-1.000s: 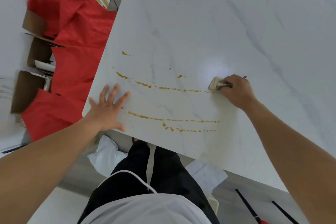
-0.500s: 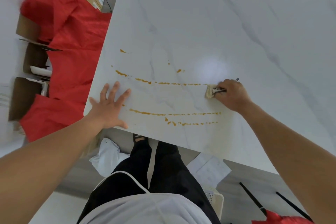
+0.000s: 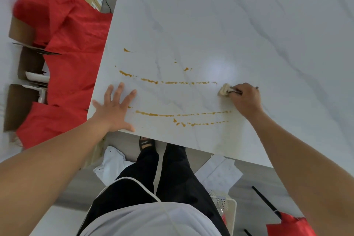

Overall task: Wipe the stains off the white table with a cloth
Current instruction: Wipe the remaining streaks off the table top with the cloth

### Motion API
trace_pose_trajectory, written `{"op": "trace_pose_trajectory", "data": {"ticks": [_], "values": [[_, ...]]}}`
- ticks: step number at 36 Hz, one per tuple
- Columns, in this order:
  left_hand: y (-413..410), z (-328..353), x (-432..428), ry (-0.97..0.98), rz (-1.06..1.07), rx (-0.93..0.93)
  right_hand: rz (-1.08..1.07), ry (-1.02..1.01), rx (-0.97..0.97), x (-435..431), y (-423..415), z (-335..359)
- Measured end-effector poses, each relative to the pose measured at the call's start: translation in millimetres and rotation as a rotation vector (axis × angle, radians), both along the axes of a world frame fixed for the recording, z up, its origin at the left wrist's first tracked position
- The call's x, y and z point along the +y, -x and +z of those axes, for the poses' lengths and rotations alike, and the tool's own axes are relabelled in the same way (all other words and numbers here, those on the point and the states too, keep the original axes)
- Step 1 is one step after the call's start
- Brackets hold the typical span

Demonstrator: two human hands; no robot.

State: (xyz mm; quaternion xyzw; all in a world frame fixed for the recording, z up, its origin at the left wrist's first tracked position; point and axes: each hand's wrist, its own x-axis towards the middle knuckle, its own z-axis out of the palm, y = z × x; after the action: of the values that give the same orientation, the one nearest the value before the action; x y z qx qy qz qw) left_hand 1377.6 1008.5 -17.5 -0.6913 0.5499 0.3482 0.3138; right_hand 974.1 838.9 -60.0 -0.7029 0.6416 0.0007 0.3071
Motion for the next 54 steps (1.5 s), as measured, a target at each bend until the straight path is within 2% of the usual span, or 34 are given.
{"op": "trace_pose_trajectory", "data": {"ticks": [3, 6, 9, 14, 16, 19, 22, 28, 33, 36, 42, 51, 54], "values": [[0, 0, 0, -0.008, 0.005, 0.0, -0.074, 0.05, -0.065, 25, -1, 1], [1, 1, 0, -0.014, 0.006, -0.001, 0.071, -0.02, -0.082, 60, 2, 1], [0, 1, 0, -0.014, 0.003, 0.002, 0.204, -0.074, -0.021, 59, 4, 0], [-1, -1, 2, -0.003, 0.01, 0.014, -0.057, 0.023, -0.039, 36, 1, -2], [-1, -1, 2, -0.001, 0.013, 0.011, -0.08, 0.064, -0.062, 48, -2, -2], [-1, -2, 2, 0.003, 0.018, 0.017, 0.069, 0.055, -0.088, 80, 0, -5], [-2, -2, 3, 0.007, 0.018, 0.026, 0.213, 0.017, -0.017, 88, 3, -6], [-1, -2, 4, 0.011, 0.021, 0.027, -0.083, 0.112, -0.049, 80, -2, -12], [-2, -1, 4, 0.02, 0.031, 0.041, 0.037, 0.049, -0.078, 117, 0, -7], [-2, -1, 6, 0.029, 0.031, 0.049, 0.128, -0.066, 0.008, 94, 2, -3], [-1, -2, 7, 0.035, 0.03, 0.048, -0.066, -0.002, 0.027, 58, 2, 2], [-2, -5, 7, 0.038, 0.034, 0.053, -0.013, 0.039, -0.041, 123, 3, -2], [-3, -5, 6, 0.04, 0.032, 0.056, -0.017, 0.032, -0.005, 136, 7, -8]]}}
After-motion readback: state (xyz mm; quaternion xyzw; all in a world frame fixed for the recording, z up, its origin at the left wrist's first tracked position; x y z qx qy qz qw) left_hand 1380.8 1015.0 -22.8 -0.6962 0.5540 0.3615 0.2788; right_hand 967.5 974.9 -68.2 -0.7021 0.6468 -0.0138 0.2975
